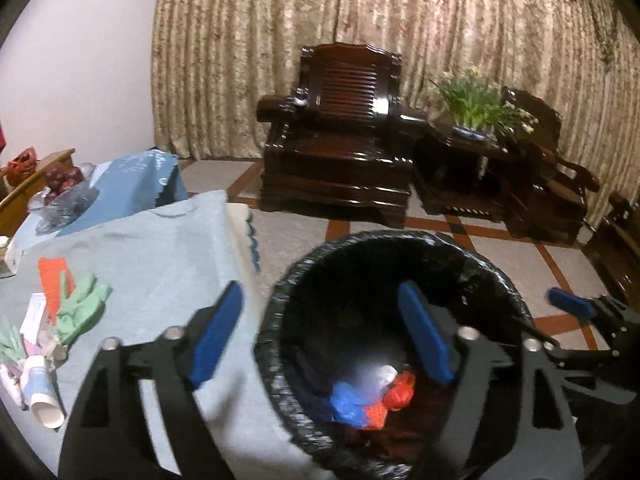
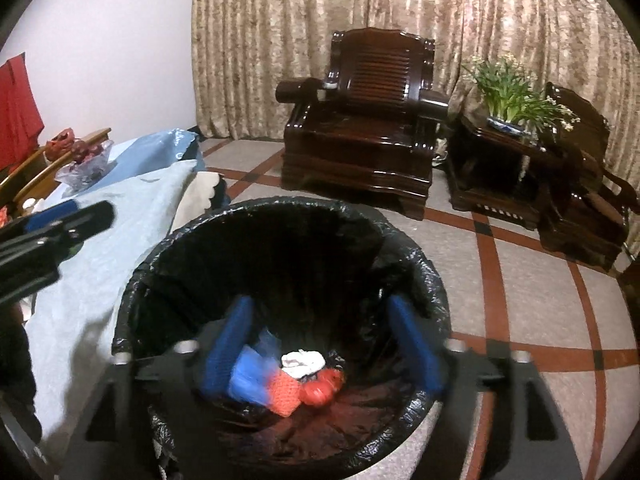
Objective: Collect trash
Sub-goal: 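Move both bags over the bin and open both grippers, then grasp the white-blue paper cup with the right gripper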
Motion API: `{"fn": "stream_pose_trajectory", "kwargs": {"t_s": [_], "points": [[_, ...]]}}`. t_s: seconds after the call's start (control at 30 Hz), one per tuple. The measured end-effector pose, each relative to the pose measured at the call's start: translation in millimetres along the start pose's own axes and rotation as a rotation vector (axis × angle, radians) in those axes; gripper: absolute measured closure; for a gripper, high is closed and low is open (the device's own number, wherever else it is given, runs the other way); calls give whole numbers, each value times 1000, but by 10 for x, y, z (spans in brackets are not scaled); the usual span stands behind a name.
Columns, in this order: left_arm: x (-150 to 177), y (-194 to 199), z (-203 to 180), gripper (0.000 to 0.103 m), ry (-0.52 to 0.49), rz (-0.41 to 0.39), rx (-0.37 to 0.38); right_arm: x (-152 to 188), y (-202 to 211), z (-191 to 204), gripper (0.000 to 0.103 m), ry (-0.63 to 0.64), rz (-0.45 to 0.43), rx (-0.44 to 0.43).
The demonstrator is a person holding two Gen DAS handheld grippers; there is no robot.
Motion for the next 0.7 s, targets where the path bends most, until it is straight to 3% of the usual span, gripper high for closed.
{"fn": "stream_pose_trajectory", "kwargs": {"t_s": [0.13,0.33,0.7], "points": [[-31,183,265,11,19,-24,-63,-51,44,129,9,9,-13,-13],[-22,546,726,9,66,-52,-156,-112,100,449,7,23,-12,-67],[283,1385,1693,9,155,-75,-375,-206,370,1502,7,132,-67,-233]]}}
Point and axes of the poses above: each gripper's, at about its wrist camera, not at the fingertips, and y roughly against the way its jaws point, z to its left, x to its underside, the point moved 7 cm from there along -y, roughly the way its jaws point, and after that the axes turned 11 degrees about x, right-handed, at the moved point
